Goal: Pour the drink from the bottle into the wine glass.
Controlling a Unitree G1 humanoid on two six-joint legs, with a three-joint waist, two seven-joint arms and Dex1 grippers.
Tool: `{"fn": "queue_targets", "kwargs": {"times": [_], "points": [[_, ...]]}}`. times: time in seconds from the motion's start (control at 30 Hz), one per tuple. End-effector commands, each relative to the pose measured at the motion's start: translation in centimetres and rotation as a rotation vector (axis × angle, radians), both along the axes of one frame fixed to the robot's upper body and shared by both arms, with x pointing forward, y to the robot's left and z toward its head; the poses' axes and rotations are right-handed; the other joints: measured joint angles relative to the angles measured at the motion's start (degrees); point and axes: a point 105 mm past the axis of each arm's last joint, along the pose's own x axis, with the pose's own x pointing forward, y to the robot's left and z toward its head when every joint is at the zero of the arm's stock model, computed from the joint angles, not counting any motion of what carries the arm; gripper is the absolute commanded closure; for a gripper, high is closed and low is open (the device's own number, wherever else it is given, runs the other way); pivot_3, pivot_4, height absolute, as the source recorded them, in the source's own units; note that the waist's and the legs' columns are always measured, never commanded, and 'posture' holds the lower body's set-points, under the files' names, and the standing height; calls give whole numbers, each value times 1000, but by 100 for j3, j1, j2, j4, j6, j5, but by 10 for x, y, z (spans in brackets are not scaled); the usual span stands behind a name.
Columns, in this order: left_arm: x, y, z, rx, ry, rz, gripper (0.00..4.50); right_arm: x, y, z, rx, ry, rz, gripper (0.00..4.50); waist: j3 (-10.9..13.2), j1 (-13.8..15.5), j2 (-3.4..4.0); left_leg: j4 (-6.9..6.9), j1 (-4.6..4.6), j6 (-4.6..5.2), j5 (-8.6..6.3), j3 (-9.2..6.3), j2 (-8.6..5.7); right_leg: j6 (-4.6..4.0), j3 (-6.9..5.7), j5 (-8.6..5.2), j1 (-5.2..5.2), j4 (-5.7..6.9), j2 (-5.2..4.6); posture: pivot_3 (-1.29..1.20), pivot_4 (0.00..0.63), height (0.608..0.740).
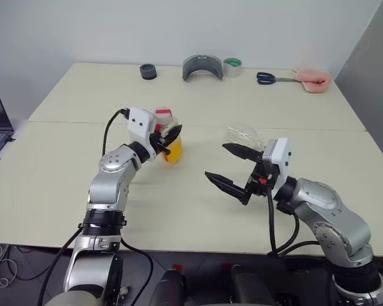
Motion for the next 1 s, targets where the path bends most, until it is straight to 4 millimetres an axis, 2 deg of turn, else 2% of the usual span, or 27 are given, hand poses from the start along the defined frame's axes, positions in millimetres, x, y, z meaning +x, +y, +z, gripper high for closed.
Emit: {"fn": "queue_targets", "kwargs": {"times": [0.03,0.1,0.43,0.7,1.0], "points": [[-10,-15,22,-3,-83,-87,2720,-11,0,16,16,-41,38,0,0,-3,0,0,0,0,0,1,0,0,1,0,0,0,0,0,150,740],[-17,-29,23,12,-83,-180,2720,-12,-3,21,36,-27,36,0,0,-2,0,0,0,0,0,2,1,0,1,0,0,0,0,0,150,740],[-46,-71,28,13,-50,-540,2721,-14,-13,36,55,-18,-14,0,1,-3,0,1,-2,1,0,1,0,0,0,0,0,1,2,0,150,740],[-59,-84,21,63,-23,-706,2721,-12,-15,42,57,-18,-55,0,1,-10,0,0,-1,2,0,4,1,0,2,0,0,1,3,0,150,740],[-59,-89,7,155,-53,-781,2721,-5,-18,42,29,9,-107,0,1,-7,0,0,-2,2,-1,3,0,0,2,0,0,-1,3,0,150,740]]}}
